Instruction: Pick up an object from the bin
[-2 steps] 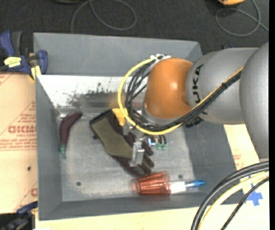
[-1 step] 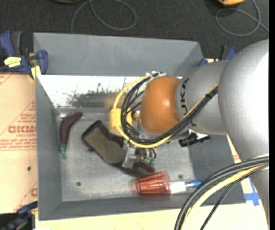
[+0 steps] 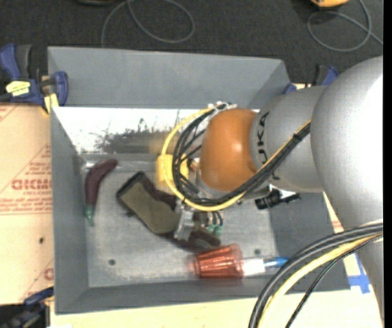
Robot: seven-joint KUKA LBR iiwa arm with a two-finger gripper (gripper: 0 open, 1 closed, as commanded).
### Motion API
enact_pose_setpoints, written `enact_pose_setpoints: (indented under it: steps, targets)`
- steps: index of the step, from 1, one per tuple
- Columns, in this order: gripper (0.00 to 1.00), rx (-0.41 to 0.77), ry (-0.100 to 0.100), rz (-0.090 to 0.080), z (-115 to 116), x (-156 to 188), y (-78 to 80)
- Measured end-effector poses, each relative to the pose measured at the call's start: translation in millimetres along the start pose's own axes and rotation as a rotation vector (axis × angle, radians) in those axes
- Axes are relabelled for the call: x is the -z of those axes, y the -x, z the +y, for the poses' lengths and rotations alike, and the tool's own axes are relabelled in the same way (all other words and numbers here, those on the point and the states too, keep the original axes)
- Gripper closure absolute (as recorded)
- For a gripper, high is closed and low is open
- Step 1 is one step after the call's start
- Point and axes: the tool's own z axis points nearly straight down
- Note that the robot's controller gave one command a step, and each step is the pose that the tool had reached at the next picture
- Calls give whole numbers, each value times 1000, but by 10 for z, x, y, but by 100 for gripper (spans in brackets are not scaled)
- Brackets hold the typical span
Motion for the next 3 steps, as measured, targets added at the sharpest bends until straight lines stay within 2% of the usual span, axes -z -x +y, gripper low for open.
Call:
enact_pose_setpoints:
  steps: [1,2,3]
  targets:
    - [100,17,1,-2,75,1065,-16]
    - [100,17,1,-2,75,1065,-16]
    - [100,49,1,-5,100,1898,50]
